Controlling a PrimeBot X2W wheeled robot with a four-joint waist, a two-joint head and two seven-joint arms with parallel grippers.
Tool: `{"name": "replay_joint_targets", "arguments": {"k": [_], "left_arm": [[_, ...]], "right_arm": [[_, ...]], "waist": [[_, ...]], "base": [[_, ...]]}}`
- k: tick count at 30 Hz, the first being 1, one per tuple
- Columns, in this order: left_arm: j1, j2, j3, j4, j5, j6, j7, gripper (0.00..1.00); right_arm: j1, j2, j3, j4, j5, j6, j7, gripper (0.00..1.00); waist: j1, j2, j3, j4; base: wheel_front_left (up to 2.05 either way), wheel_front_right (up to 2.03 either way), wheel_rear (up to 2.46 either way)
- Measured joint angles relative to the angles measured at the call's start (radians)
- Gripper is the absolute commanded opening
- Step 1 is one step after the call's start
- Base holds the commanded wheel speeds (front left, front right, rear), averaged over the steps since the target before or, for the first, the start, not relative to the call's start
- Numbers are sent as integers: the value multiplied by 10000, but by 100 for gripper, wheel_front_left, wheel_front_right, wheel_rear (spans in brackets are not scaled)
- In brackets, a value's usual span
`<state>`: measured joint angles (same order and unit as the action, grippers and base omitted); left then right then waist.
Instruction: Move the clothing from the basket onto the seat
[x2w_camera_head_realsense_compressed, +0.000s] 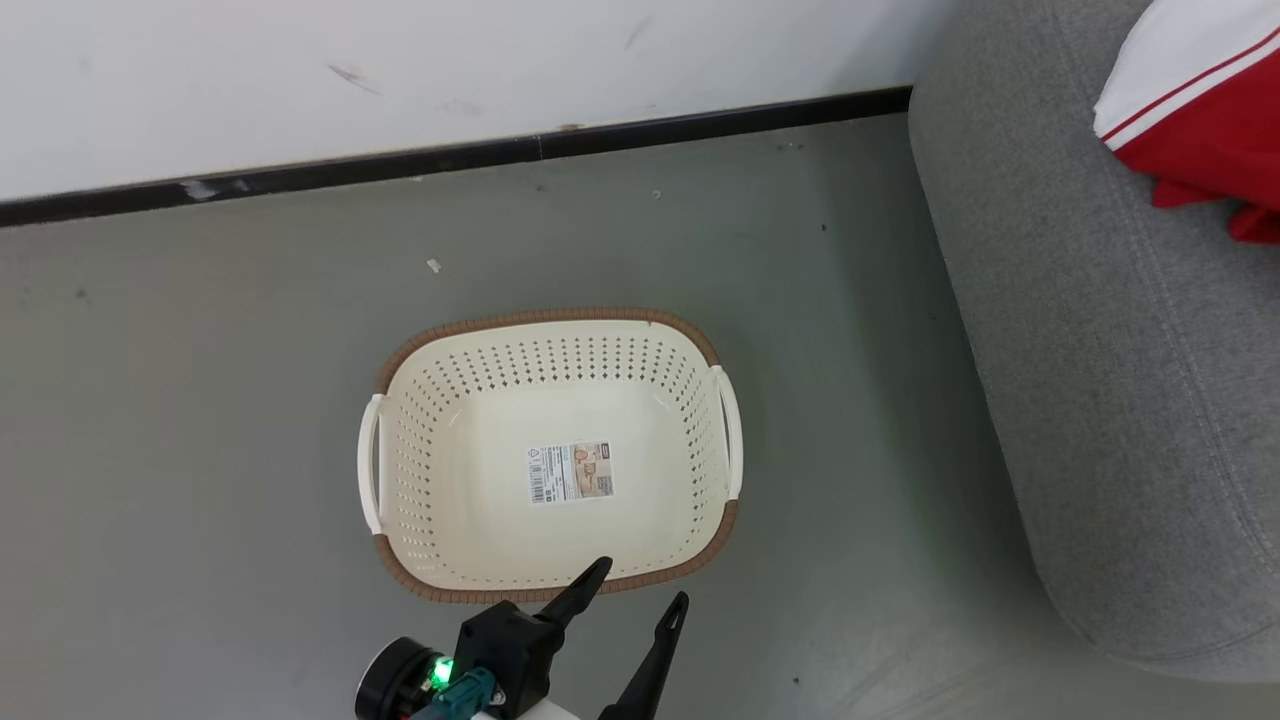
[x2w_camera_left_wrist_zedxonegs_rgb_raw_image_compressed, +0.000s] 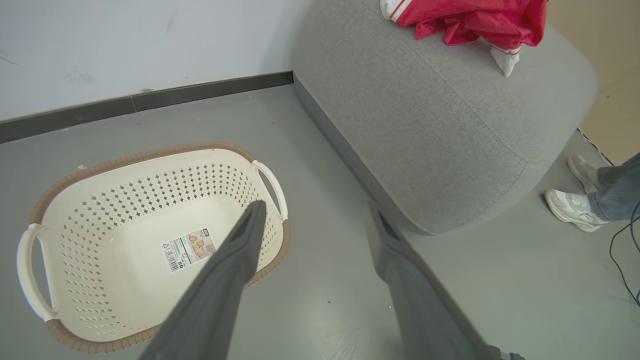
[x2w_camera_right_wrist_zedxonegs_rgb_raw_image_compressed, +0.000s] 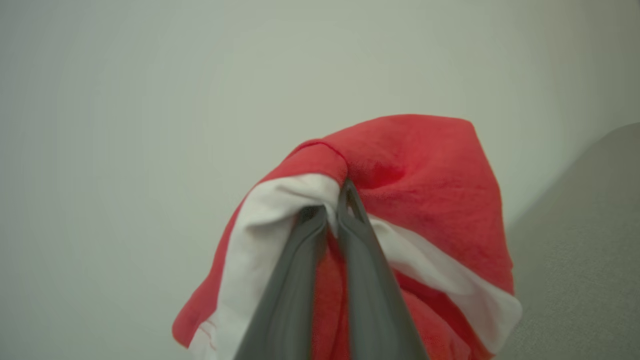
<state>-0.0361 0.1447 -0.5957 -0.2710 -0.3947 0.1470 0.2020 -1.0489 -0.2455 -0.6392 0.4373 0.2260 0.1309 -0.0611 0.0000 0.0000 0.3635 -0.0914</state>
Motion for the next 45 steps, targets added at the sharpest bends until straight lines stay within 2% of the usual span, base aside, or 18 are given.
{"name": "replay_joint_targets", "arguments": {"k": [3, 11, 28, 41, 45], "left_arm": [[-50, 98, 4, -86, 15, 0, 56, 100], [-366, 255, 13, -297, 192, -15, 219, 100], [-1042, 504, 318, -669, 362, -48, 426, 100], [-1321, 848, 525, -869, 631, -90, 711, 100], [-1393, 951, 583, -974, 690, -86, 880, 100]], "right_arm": [[-556, -176, -445, 142, -245, 0, 17, 0], [-1653, -594, -709, 274, -1058, 0, 203, 0], [-2984, -508, -1235, -21, -1820, 0, 184, 0], [-3317, -372, -1227, -330, -2209, 0, 259, 0], [-3158, -159, -1229, -318, -2219, 0, 259, 0]], "waist": [[0, 0, 328, 79], [0, 0, 1146, 187], [0, 0, 2691, 63], [0, 0, 3582, -428], [0, 0, 3833, -608]], "base": [[0, 0, 0], [0, 0, 0], [0, 0, 0], [0, 0, 0], [0, 0, 0]]}}
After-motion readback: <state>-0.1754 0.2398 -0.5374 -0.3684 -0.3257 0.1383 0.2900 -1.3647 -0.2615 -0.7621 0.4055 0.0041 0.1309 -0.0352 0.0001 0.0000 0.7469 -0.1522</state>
